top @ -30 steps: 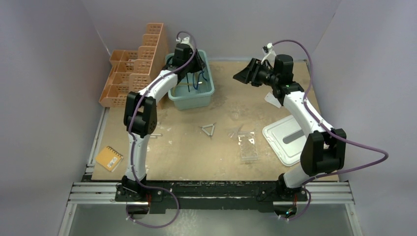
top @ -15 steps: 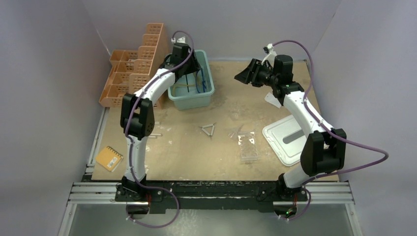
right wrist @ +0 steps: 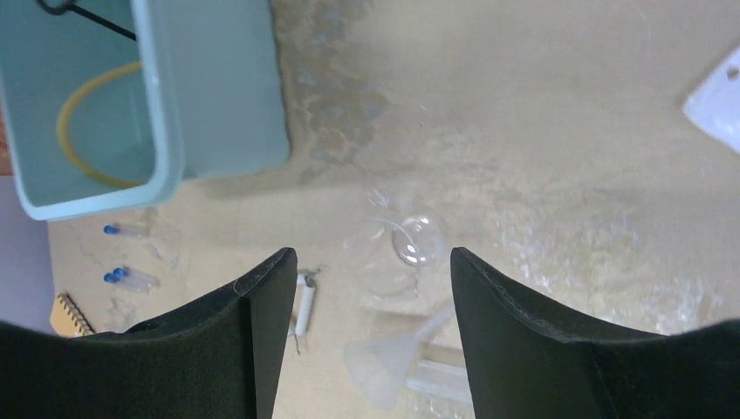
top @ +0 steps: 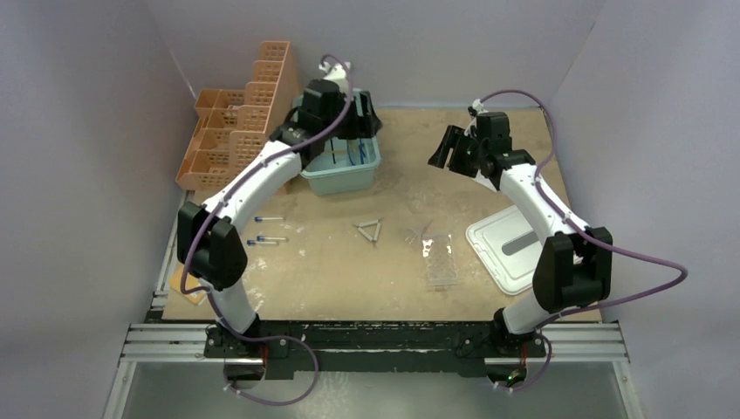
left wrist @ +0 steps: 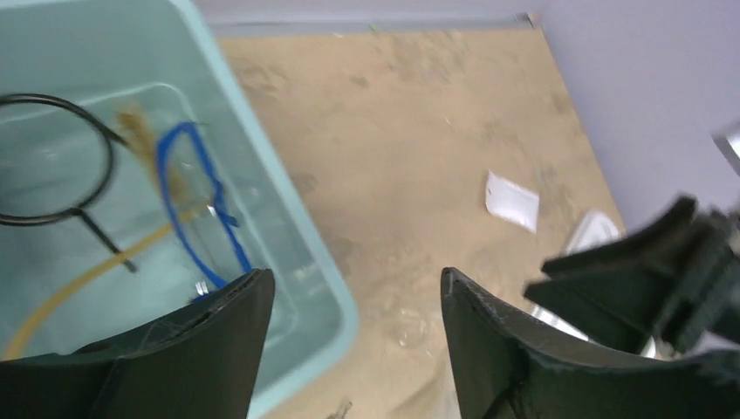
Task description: Organize the chemistry lab equipment
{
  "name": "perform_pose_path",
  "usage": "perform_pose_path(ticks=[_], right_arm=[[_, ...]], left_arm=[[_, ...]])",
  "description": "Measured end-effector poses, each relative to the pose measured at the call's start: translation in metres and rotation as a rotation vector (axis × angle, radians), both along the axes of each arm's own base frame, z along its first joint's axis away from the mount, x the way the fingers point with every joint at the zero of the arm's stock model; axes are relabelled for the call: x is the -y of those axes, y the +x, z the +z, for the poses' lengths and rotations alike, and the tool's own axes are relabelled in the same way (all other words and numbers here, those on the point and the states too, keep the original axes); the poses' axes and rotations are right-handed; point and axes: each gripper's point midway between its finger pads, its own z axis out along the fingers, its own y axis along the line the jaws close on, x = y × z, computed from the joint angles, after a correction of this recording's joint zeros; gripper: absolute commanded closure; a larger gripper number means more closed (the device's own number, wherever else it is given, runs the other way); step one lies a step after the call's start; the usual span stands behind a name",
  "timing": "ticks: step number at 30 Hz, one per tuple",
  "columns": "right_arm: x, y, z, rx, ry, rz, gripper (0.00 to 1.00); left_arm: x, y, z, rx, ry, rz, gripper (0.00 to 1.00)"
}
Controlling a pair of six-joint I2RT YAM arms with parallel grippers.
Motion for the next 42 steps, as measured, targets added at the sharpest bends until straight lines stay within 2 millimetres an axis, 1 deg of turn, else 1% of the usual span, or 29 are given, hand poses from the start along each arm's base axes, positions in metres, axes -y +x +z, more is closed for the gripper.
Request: perform_pose_path(ticks=[2,4,7,10,14,17,20,21,23,25,28,30,32,37,42], right_arm=[[0.003,-0.006,-0.008,-0.048,-0.006,-0.025,0.33],[0.007,-0.011,-0.013,-0.082,-0.011,-0.051,0.33],[0.013,-0.016,-0.020,-0.127,-0.018,-0.094,0.33],[0.019,-0.024,-0.028,-0.181,-0.013,-0.138,0.33],[0.027,-0.042,-0.047,-0.249,-0.012,-0.187,0.33],[0.033,-0.063,-0.061,-0.294,-0.015,-0.213,0.33],[0.038,-0.077,-0.068,-0.314,-0.019,-0.235,0.34],[0.038,-0.079,-0.069,-0.316,-0.020,-0.239,0.34],[0.039,-0.082,-0.071,-0.318,-0.020,-0.240,0.34],[0.039,-0.083,-0.072,-0.320,-0.020,-0.240,0.35],[0.039,-0.083,-0.072,-0.319,-0.020,-0.238,0.35],[0.039,-0.083,-0.072,-0.318,-0.021,-0.238,0.35],[0.039,-0.083,-0.072,-0.317,-0.024,-0.236,0.35],[0.041,-0.083,-0.072,-0.313,-0.038,-0.223,0.35],[0.043,-0.085,-0.074,-0.315,-0.055,-0.211,0.35]], left_arm=[[0.021,-0.022,-0.004,0.006,0.027,-0.060,0.26],[0.041,-0.044,-0.013,0.003,0.055,-0.119,0.24],[0.064,-0.073,-0.034,-0.018,0.099,-0.193,0.22],[0.074,-0.091,-0.051,-0.032,0.143,-0.233,0.22],[0.082,-0.110,-0.070,-0.039,0.207,-0.262,0.21],[0.088,-0.126,-0.082,-0.050,0.254,-0.279,0.28],[0.085,-0.138,-0.095,-0.083,0.310,-0.258,0.40],[0.081,-0.141,-0.099,-0.100,0.328,-0.236,0.44],[0.067,-0.141,-0.113,-0.137,0.371,-0.171,0.50],[0.050,-0.142,-0.131,-0.178,0.405,-0.095,0.51],[0.023,-0.151,-0.164,-0.262,0.451,0.010,0.54],[0.012,-0.155,-0.179,-0.304,0.465,0.063,0.56],[0.009,-0.156,-0.189,-0.332,0.448,0.111,0.57],[0.014,-0.158,-0.208,-0.379,0.377,0.169,0.61],[0.015,-0.160,-0.225,-0.434,0.349,0.223,0.60]])
